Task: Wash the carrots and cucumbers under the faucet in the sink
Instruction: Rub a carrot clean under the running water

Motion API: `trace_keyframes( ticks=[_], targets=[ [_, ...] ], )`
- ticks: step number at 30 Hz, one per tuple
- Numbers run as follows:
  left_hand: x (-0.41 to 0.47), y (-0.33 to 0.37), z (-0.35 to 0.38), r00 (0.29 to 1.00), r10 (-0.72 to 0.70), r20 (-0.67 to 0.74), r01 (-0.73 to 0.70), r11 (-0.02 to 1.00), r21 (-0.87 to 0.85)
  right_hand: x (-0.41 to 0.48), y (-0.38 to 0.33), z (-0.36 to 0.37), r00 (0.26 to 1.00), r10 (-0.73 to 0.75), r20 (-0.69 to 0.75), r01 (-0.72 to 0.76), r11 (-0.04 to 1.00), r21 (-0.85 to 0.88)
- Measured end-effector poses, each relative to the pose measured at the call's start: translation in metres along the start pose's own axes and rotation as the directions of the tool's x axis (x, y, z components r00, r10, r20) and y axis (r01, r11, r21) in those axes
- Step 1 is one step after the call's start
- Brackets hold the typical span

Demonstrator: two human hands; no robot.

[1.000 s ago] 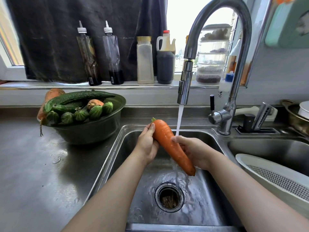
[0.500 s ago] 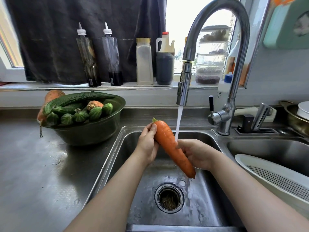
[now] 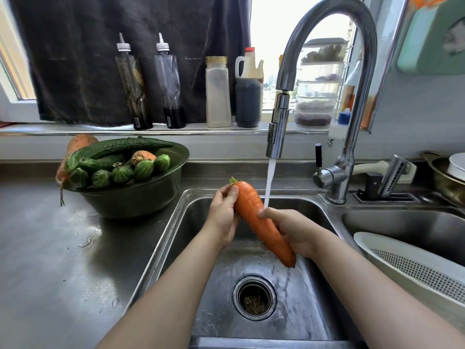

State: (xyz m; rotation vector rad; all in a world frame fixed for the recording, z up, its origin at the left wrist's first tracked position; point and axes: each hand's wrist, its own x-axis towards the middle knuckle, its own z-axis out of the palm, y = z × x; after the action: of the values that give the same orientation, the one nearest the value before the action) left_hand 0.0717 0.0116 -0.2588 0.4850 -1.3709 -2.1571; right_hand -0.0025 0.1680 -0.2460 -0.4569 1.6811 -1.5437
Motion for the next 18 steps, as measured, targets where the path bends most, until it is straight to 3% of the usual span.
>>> trace_keyframes(
  ticks=[13,18],
  targets=[
    [0.0016,0.0022,-0.0016,1.000,0.020,0.020,-0.020,0.999,-0.032,-0.0045,-0.0045,-0.0006,0.999,0.034,0.022,-0.034,0.999,0.004],
    [0.0020,0.0006,-0.0016,0.999,-0.007,0.038,0.008,1.000,-0.024,-0.0068,-0.0048,0.0047,0.999,-0.010,-0.045,0.008,0.999,-0.039]
  ],
)
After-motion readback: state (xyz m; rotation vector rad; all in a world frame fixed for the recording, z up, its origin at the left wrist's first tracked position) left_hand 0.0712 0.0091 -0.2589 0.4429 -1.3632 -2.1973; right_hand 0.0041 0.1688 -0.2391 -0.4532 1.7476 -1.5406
